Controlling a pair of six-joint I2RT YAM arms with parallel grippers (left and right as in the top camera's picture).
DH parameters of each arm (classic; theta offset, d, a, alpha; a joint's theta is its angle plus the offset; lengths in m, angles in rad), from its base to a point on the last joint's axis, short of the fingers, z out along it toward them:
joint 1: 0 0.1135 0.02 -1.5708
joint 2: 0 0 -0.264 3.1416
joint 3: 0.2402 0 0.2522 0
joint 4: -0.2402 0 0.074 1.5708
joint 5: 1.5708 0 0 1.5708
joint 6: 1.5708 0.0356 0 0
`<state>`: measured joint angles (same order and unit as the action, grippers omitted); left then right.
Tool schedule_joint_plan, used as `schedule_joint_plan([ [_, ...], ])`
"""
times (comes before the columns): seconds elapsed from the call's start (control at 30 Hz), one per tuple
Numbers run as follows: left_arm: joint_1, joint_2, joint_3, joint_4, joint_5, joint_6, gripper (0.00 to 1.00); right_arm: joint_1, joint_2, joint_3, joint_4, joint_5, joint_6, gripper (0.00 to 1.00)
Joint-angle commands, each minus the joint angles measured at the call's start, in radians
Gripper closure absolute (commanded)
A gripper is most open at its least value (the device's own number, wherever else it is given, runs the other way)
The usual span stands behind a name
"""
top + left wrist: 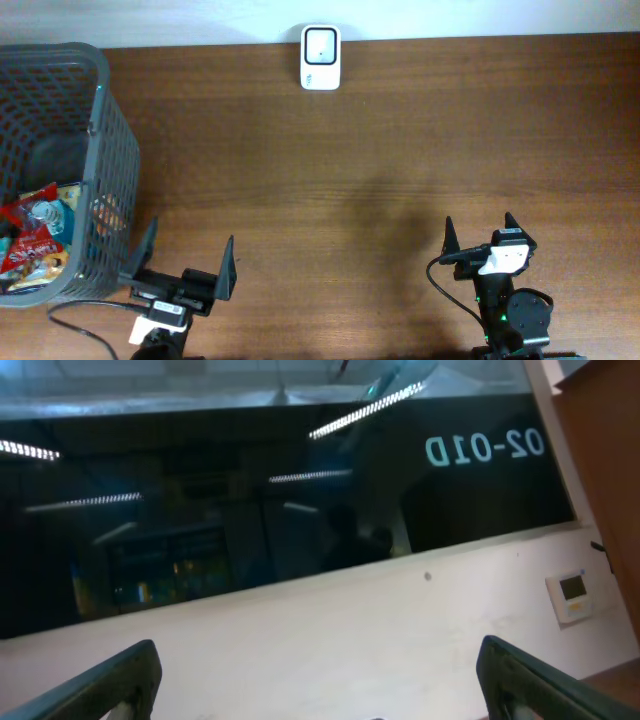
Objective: Scan the item barcode
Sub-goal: 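Raise the left gripper and move it over the grey basket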
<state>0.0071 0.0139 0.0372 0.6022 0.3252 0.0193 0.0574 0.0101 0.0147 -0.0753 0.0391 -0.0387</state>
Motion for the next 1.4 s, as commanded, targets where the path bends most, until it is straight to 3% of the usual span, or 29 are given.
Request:
schedule_joint_plan([
  [0.0, -0.004, 0.081, 0.199, -0.152, -0.007, 0.019, 0.01, -0.006, -0.006, -0.009, -0.004, -0.002, -0.006, 0.01],
  [0.13, -0.004, 0.321, 0.518, -0.521, -0.055, 0.039, 0.01, -0.006, -0.006, -0.009, -0.004, -0.002, -0.006, 0.02],
  [0.23, -0.004, 0.429, 0.611, -0.509, 0.104, 0.039, 0.01, -0.006, -0.006, -0.009, -0.004, -0.002, -0.006, 0.02],
  [0.4, -0.004, 0.444, 0.630, -0.484, 0.109, 0.038, 0.01, -0.006, -0.006, -0.009, -0.004, -0.002, -0.006, 0.02],
  [0.47, -0.004, 0.472, 0.706, -0.542, 0.096, 0.037, 0.01, -0.006, -0.006, -0.009, -0.004, -0.002, -0.006, 0.02],
  [0.6, -0.004, 0.726, 1.112, -0.986, 0.061, 0.050, 0.01, -0.006, -0.006, -0.009, -0.004, -0.002, -0.006, 0.02],
  [0.67, -0.004, 0.876, 1.282, -1.192, 0.169, 0.050, 0.01, -0.006, -0.006, -0.009, -0.004, -0.002, -0.006, 0.01],
  [0.73, -0.004, 0.962, 1.337, -1.254, 0.200, 0.050, 0.01, -0.006, -0.006, -0.009, -0.004, -0.002, -0.006, 0.02],
  [0.83, -0.004, 1.027, 1.345, -1.220, 0.196, 0.049, 0.01, -0.006, -0.006, -0.009, -0.004, -0.002, -0.006, 0.02],
  [0.97, -0.001, 1.165, 1.543, -1.361, -0.043, -0.069, 0.01, -0.006, -0.006, -0.009, -0.004, -0.002, -0.006, 0.02],
  [1.07, -0.001, 1.313, 1.735, -1.548, -0.073, -0.071, 0.01, -0.006, -0.006, -0.009, -0.004, -0.002, -0.006, 0.02],
  [1.2, -0.002, 1.350, 1.778, -1.595, 0.043, -0.072, 0.01, -0.006, -0.006, -0.009, -0.004, -0.002, -0.006, 0.02],
  [1.27, -0.002, 1.350, 1.779, -1.591, 0.006, -0.072, 0.01, -0.006, -0.006, -0.009, -0.004, -0.002, -0.006, 0.02],
  [1.37, -0.002, 1.349, 1.806, -1.638, -0.233, -0.208, 0.01, -0.006, -0.006, -0.009, -0.004, -0.002, -0.006, 0.02],
])
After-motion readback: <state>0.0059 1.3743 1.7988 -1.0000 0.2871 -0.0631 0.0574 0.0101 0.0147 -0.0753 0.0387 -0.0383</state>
